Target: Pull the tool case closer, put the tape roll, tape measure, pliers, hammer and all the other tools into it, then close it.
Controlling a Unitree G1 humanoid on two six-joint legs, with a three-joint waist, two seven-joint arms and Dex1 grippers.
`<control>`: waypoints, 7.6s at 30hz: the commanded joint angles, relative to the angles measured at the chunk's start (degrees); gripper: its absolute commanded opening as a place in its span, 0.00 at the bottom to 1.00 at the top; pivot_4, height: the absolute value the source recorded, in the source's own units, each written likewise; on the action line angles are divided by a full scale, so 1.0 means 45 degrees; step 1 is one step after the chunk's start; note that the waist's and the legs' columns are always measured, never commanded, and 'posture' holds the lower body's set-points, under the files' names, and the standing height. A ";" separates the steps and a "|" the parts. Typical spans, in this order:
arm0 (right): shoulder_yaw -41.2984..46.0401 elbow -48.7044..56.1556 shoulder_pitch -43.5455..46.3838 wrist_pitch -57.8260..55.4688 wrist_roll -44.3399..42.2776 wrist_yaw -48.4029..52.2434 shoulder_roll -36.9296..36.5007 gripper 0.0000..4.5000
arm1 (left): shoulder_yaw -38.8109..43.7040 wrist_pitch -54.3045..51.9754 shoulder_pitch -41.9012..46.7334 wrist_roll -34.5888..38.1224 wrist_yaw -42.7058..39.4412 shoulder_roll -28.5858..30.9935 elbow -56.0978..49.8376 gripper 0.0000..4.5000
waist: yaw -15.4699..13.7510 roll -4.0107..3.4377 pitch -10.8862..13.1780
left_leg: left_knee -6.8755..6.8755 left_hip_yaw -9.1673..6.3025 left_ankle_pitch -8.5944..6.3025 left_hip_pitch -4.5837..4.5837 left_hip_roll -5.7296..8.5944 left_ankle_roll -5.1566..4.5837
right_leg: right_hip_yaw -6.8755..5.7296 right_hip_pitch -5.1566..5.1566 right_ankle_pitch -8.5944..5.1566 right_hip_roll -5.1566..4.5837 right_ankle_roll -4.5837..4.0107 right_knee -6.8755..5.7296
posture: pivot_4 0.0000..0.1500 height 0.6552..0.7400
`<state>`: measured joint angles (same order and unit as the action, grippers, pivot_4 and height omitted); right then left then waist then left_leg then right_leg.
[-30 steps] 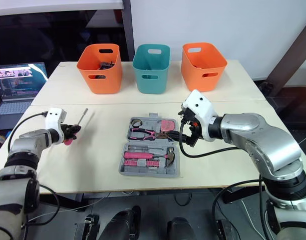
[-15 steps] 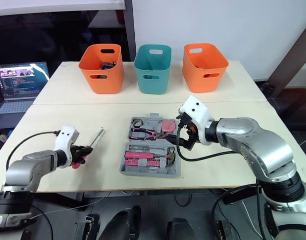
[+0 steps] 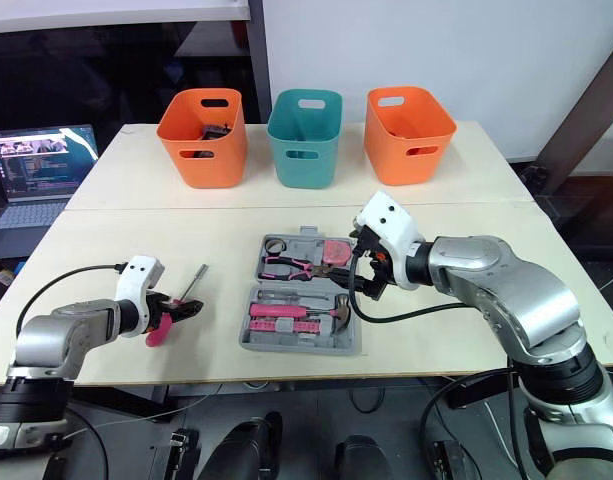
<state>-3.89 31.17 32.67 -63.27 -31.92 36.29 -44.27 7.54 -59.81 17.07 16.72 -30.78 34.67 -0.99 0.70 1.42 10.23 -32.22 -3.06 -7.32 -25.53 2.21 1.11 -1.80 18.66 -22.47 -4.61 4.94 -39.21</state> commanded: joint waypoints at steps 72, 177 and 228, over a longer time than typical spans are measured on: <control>0.4286 0.5070 -0.5639 -0.2120 -0.3008 -0.1160 -0.2670 1.00 | -1.4681 0.0230 1.1361 -0.4457 -1.2695 -0.0955 -0.0032 0.09 | 0.0003 -0.0031 0.0026 | -0.0221 -0.0047 -0.0052 -0.0189 0.0007 -0.0108 | -0.0051 0.0018 0.0003 0.0032 0.0032 -0.0003 | 1.00 1.00; 0.1355 0.3227 -0.3147 -0.1165 -0.1714 -0.0422 -0.3090 1.00 | -0.6940 1.7266 0.3023 -0.3957 -0.8957 -0.2917 0.8416 0.01 | -0.0074 -0.0156 -0.0018 | -0.0384 -0.0050 -0.0097 -0.0183 0.0025 -0.0172 | -0.0063 -0.0060 0.0047 -0.0004 0.0104 0.0002 | 1.00 1.00; -0.3216 -1.3840 0.0917 1.2703 0.7846 0.2715 0.3451 0.01 | -0.4073 1.5013 0.5808 -0.3663 -0.7299 -0.3267 1.1949 0.00 | 0.0031 -0.0205 -0.0046 | -0.0377 -0.0023 -0.0072 -0.0164 0.0026 -0.0131 | -0.0049 -0.0032 0.0058 0.0065 0.0132 -0.0050 | 1.00 1.00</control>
<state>-17.73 -32.71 35.69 -8.23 3.03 47.48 -30.46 -9.92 7.02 43.47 0.43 -62.10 22.02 55.53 0.84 0.50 10.02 -33.92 -3.16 -7.64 -26.27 2.33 0.52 -2.02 18.52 -22.20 -4.31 5.53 -39.43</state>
